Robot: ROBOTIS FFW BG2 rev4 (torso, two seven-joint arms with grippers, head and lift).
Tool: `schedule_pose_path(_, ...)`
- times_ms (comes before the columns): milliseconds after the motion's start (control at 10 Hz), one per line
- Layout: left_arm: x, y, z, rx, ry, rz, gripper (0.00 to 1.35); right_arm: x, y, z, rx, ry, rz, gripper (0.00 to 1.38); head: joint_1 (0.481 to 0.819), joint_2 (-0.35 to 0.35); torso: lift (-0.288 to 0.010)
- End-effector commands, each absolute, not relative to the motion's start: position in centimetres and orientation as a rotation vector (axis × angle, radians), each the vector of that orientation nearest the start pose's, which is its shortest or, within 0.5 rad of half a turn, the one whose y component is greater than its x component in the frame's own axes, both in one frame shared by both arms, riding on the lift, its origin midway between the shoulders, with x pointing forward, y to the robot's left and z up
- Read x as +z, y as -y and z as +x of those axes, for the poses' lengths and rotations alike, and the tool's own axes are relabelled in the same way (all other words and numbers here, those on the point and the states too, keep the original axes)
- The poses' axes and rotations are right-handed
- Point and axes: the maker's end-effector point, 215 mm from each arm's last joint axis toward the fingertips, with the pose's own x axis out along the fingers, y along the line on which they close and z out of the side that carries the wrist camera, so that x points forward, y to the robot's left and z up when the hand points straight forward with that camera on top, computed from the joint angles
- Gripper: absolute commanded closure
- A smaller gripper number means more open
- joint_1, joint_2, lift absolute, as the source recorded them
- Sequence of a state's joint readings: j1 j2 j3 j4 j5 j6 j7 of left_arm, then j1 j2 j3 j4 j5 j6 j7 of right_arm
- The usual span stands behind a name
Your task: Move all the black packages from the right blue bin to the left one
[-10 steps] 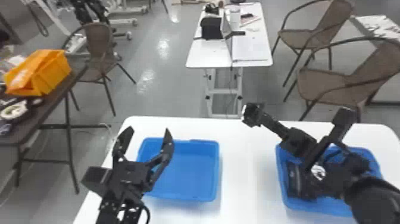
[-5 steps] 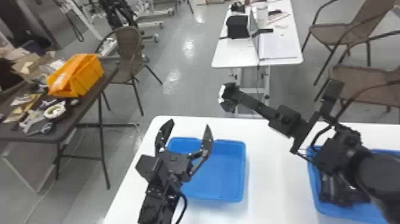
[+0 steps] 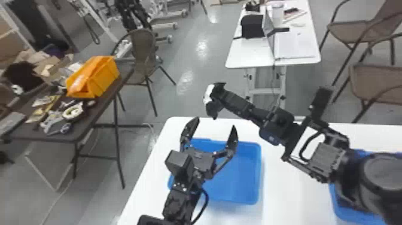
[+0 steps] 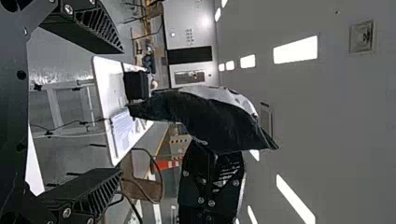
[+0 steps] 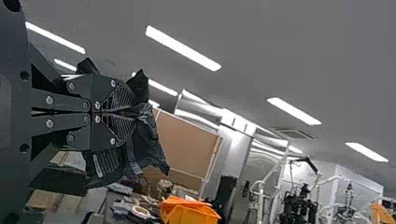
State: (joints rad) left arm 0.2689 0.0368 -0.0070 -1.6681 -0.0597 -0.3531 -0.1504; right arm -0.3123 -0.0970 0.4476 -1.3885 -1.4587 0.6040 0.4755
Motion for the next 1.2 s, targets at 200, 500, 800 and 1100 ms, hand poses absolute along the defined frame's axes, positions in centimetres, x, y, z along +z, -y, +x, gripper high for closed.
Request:
schedule_pose_path(200,-32.8,-19.4,49.6,-0.177,0.196,0.105,0.12,-26.0,-12.2,48.4,1.142,-0.545,1.321,1.28,0.695,0.338,0.0)
schedule_pose_path(500,-34.5,-20.1,49.8,-0.135,0.116,0.066,0.2,-26.6,-12.0,48.1,1.115,-0.57,1.331,1.28,0.695,0.347,0.0)
schedule_pose_path(800,-34.5,-21.3,49.8,-0.102,0.108,-0.006,1.22,-26.6,-12.1,48.0,1.117,-0.572,1.324,1.28,0.695,0.35,0.0)
schedule_pose_path(1100,-33.5,-22.3,49.2,-0.037,0.149,-0.022,1.22,-27.6,-11.1,48.2,1.064,-0.573,1.324,1.28,0.695,0.35,0.0)
